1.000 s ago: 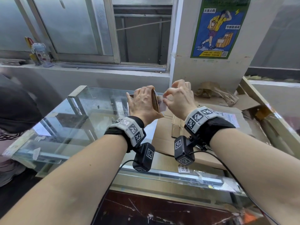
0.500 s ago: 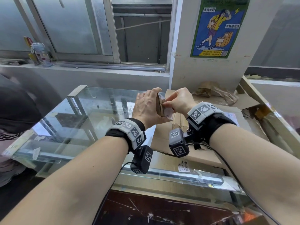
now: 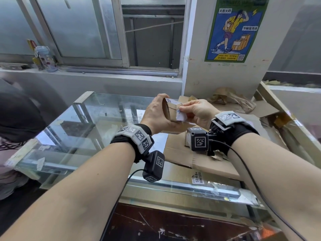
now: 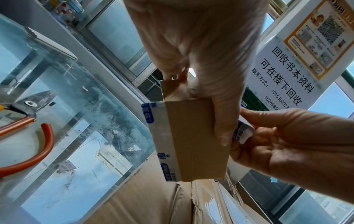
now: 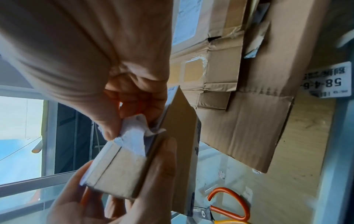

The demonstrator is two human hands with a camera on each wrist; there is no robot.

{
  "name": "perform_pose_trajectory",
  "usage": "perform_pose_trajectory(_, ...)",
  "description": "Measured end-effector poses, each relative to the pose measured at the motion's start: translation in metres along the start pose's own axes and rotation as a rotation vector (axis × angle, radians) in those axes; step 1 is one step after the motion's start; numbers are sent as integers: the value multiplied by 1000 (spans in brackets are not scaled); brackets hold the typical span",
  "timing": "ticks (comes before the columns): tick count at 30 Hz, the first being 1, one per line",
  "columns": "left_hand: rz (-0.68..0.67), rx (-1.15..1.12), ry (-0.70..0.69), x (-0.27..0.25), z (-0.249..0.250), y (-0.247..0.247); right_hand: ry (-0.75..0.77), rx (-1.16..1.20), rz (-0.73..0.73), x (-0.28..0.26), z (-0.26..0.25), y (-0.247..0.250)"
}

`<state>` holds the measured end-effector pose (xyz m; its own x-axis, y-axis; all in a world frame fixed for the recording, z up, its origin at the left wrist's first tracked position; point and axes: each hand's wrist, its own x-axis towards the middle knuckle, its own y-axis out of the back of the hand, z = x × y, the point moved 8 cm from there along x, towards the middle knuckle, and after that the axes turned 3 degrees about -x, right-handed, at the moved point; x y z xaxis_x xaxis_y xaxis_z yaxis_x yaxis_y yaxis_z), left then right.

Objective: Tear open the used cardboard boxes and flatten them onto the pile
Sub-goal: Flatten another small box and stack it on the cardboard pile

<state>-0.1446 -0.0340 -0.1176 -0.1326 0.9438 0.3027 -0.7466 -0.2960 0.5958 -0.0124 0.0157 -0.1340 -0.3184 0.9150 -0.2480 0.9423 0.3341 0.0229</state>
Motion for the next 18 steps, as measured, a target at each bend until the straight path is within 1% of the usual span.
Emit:
perform_pose_trajectory(5,-3,-31,12,3,-10,-1,-41,93,-41,0,6,0)
perform_pose_trajectory(8,-27,-43,22,4,-11,-2,-63,150,-67,-2,8,0)
perform_pose_trajectory(12,-64,-153,74,2,-12,-7,-82,188,-105,-7,9,0)
perform_pose_trajectory(18,-47,-173,118,2,-15,-5,-83,259,-119,-16,6,1)
